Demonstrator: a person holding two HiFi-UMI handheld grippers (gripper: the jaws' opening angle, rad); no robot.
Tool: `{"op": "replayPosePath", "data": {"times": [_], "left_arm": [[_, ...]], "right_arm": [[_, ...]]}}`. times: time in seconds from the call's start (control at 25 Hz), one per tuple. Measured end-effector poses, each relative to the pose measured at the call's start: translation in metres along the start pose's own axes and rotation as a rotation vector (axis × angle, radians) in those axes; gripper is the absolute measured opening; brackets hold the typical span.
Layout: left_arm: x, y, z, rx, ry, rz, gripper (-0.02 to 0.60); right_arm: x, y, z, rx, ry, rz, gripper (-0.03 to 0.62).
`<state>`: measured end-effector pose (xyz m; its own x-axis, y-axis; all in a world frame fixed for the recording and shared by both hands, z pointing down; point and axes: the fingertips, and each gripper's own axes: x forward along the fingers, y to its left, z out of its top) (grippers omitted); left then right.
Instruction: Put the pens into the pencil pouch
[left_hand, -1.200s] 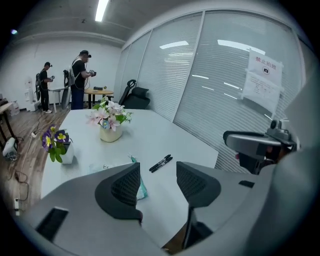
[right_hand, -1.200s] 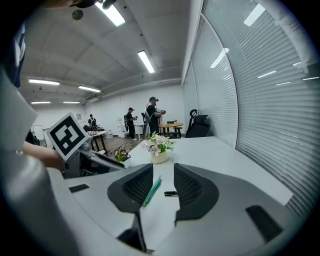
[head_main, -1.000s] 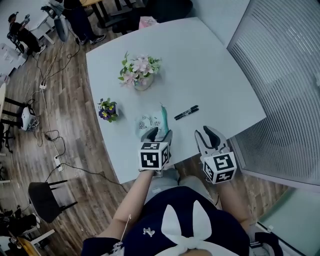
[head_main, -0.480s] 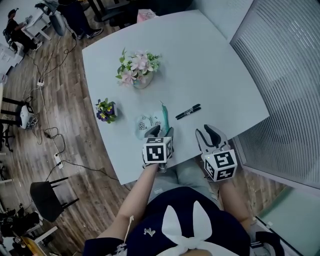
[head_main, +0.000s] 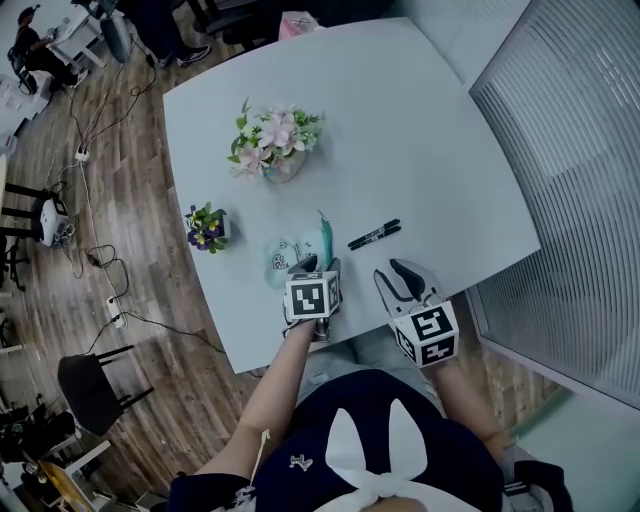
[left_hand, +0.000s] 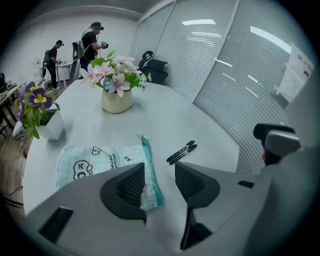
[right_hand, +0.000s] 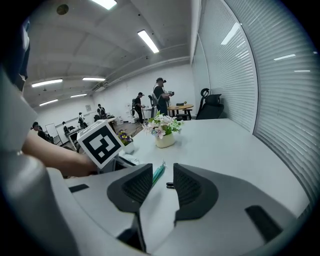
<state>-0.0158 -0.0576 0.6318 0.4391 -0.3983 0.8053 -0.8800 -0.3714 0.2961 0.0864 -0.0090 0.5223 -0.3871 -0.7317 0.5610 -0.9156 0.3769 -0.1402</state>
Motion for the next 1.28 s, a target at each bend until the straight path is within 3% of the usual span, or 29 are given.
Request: {"op": "replayPosePath", "data": {"times": [0.36,0.64,0.92,1.28], "left_arm": [[0.037,0.016,-0.012,-0.005,0.089,0.065,0.184],[0.049,0.023,-0.019,0.004,0.136,0.087,0.104],[0.046,0.021,-0.016,-0.070,0.118,0.009,0.040],[0.031,0.022,-0.001,-0.168,0.053,-0.083,0.031]], "right_arm": [[0.008,-0.012,-0.004,-0.024,0.040,0.033,0.126],[0.012,-0.025,-0.005,-0.015,0.065,0.028,0.126],[0.019,-0.033,-0.004,-0.011,0.075,0.028,0.127],[0.029,-0.035,-0.001,-0.005,0.076,0.037,0.127]]}}
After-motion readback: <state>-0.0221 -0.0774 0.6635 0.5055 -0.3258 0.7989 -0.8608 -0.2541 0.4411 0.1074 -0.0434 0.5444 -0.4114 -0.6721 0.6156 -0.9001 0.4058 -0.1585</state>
